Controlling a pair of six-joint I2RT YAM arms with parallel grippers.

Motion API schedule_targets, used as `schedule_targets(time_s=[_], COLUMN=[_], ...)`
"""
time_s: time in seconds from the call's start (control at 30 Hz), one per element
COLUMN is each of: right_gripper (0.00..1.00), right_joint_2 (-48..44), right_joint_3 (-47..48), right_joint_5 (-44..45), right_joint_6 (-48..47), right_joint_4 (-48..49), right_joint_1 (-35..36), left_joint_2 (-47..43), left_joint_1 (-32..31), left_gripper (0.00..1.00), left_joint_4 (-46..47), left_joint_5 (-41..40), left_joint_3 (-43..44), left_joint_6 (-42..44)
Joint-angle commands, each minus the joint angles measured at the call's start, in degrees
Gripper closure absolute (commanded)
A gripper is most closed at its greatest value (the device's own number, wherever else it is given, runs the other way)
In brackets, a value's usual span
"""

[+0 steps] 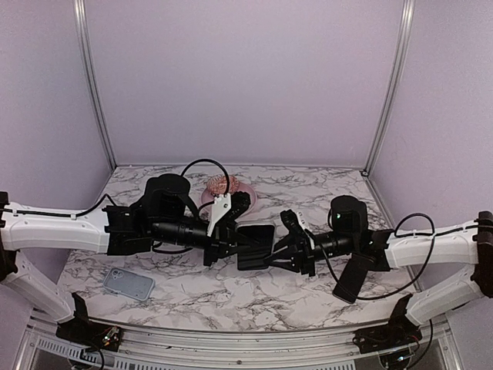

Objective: Put the phone into the phone case

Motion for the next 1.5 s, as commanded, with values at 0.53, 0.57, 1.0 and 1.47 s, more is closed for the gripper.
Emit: schedule_targets(time_s=[0.53,0.57,1.0,1.47], right_gripper=[1.0,1.0,1.0,0.84], right_joint_2=[0.0,0.9,18.4,30.3], right_joint_3=[10.0,11.3,14.6,13.4], right_joint_5=[-8.2,-8.1,-6.9,-1.2], right_joint_6=[12.9,13.5,25.8,24.3], right_joint_4=[-11.1,-13.9,-22.1,-23.6], right_joint_1=[-12.5,-13.5,-24.2,-31.1], left_joint_2=[-5.3,-6.1,-2.9,-0.5], left_joint_1=[1.4,1.9,5.4,8.5], left_gripper=[0.14,0.13,0.11,0.1], left_joint_4=[3.1,2.3,-8.7,-12.7], left_joint_5=[-41.0,-43.9,-45.3,-40.8], left_joint_3=[-1.8,-2.0,0.0,-0.9], left_joint_6=[-8.2,-9.4,-14.8,-19.4])
